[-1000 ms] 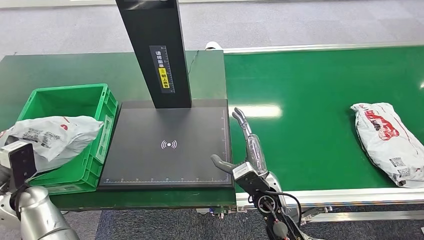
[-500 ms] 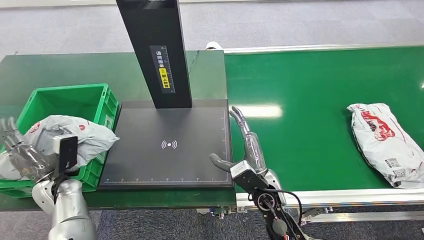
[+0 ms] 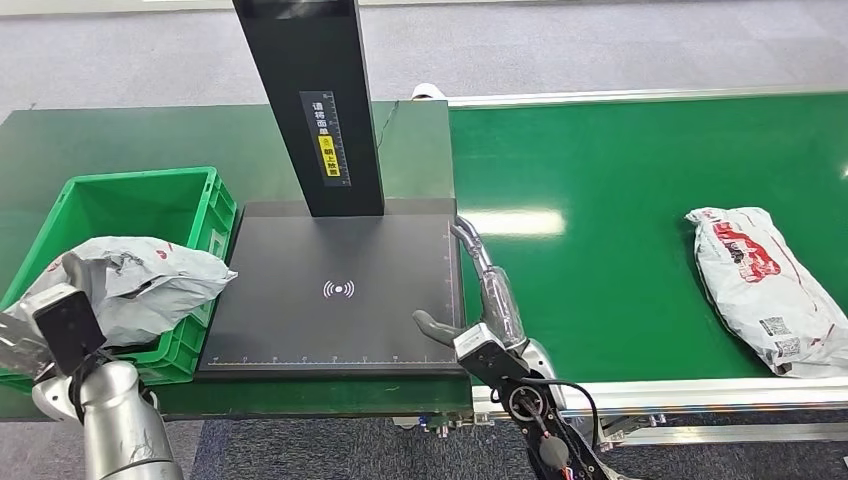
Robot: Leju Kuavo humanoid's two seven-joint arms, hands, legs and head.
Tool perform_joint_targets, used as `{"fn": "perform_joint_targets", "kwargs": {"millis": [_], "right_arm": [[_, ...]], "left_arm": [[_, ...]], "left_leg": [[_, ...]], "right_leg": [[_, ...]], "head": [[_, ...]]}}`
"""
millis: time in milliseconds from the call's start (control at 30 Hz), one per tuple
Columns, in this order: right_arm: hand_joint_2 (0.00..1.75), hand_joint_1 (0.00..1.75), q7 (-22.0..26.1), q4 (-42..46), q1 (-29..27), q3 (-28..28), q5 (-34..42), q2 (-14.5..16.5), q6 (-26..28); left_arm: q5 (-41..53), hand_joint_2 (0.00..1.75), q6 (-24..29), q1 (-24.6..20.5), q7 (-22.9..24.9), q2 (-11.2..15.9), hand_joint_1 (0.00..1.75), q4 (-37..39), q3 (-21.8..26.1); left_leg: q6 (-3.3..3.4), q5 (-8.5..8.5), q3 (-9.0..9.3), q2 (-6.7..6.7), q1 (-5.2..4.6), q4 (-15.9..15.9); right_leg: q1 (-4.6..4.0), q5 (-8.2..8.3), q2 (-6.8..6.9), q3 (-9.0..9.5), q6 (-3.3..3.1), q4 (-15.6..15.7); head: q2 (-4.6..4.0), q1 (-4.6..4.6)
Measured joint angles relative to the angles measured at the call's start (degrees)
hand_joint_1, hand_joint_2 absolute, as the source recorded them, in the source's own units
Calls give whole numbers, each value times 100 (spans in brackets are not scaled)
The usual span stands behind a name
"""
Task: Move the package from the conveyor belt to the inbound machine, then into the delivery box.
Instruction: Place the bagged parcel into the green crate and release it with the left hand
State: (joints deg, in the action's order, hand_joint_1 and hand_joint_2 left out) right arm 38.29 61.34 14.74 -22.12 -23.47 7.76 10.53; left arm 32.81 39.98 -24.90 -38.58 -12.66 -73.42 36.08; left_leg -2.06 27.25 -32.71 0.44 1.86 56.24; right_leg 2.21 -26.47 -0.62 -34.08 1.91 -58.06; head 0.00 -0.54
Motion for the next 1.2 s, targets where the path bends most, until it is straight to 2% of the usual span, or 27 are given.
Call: {"fn": "perform_joint_targets", "kwargs": {"millis": [100,233,333,467,667,733,867,967,1100,1200], "right_arm": [[175,0,10,-45,9,-29,10,0,18],[175,0,12,-64,15,-44,11,0,24],[175,0,-1,-107,47,-54,36,-1,53],[175,0,-56,-126,64,-56,83,-7,104],[175,0,-54,-126,70,-56,120,-23,61],[175,0,-45,-126,78,-56,133,-28,22],[175,0,-28,-126,112,-50,181,-42,-72],[175,0,-9,-135,148,-48,214,-48,-143],[175,0,39,-152,169,-42,283,-64,-273],[175,0,63,-152,157,-29,346,-73,-364]], "left_arm": [[-155,175,0,110,-1,-73,0,-487,-111],[-233,175,0,149,0,-106,0,-675,-157],[-660,175,-2,291,0,-159,0,-1024,-467],[-1455,175,-20,478,15,-122,0,-1117,-1110],[-2316,175,-50,867,0,177,0,-1053,-2557],[-2492,175,-207,1005,0,299,0,-1064,-3041],[-2637,175,-969,1261,0,489,0,-1119,-3890],[-2844,175,-1812,1404,0,582,0,-1135,-4342],[-3364,175,-3329,1578,49,659,0,-1104,-4645],[-3647,175,-4076,1671,162,673,0,-992,-4670]], "left_leg": [[0,0,0,0,0,0],[0,0,0,0,0,0],[0,0,1,-1,0,0],[0,0,2,-1,0,0],[0,1,2,0,-1,0],[1,1,1,0,-1,0],[1,2,1,0,-1,0],[1,2,1,1,-1,0],[1,2,1,3,-1,0],[1,2,2,4,-1,0]], "right_leg": [[0,0,0,1,0,0],[0,0,0,1,0,0],[0,0,0,1,0,0],[0,0,1,1,0,1],[1,0,0,1,0,1],[1,0,0,0,0,1],[1,0,0,0,0,1],[1,0,0,1,0,1],[1,0,-1,0,0,1],[1,0,-2,-2,0,1]], "head": [[0,-1],[0,-1],[0,1],[0,0],[0,0],[0,0],[0,1],[0,1],[0,1],[0,1]]}}
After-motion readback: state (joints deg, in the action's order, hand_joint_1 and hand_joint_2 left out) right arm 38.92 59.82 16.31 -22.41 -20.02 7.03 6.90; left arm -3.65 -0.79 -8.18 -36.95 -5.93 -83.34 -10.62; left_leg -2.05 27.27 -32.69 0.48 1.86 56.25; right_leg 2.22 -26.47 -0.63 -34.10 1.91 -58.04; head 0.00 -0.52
